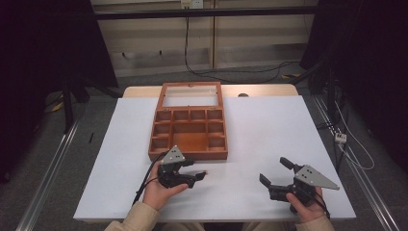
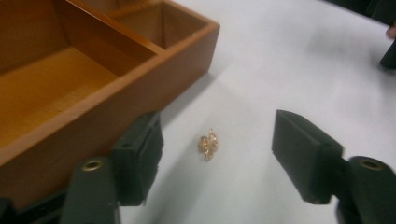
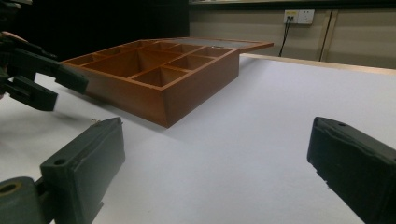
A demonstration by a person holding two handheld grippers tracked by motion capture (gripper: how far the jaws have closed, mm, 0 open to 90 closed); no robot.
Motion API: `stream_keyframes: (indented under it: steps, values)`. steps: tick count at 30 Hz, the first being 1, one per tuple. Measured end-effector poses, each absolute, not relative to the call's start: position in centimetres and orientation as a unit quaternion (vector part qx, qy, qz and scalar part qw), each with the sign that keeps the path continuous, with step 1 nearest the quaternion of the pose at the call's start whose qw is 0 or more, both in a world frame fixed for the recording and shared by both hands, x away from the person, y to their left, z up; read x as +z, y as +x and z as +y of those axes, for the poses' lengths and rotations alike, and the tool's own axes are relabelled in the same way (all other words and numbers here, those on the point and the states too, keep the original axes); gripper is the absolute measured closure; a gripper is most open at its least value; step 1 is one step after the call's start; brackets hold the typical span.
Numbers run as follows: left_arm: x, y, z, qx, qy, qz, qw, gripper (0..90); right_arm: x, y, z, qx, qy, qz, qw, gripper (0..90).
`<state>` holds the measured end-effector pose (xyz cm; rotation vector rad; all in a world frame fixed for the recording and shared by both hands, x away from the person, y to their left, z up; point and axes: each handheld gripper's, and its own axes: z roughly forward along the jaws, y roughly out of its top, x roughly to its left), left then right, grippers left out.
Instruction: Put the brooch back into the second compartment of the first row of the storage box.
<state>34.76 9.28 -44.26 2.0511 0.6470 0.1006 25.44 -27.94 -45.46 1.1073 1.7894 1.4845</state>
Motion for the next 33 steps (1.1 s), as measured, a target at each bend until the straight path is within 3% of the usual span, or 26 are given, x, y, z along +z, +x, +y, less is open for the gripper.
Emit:
stream_keyframes:
  steps: [15,25,32,33]
  values:
    - [-45.7,36.0,7.4,0.023,0.863,0.265,0.430,64.9,-45.4,25.4,-28.0,0.557,0.410,0.665,0.281,4.0]
    - [-45.9,35.7,7.1,0.010,0.871,0.260,0.418,80.6,-45.3,25.4,-28.1,0.558,0.412,0.664,0.279,4.0]
    - [-46.0,35.5,6.8,0.008,0.873,0.260,0.413,84.3,-45.3,25.4,-28.1,0.559,0.411,0.664,0.280,4.1]
    - [-46.1,35.5,6.9,0.009,0.873,0.261,0.411,88.6,-45.3,25.4,-28.1,0.558,0.412,0.664,0.279,4.1]
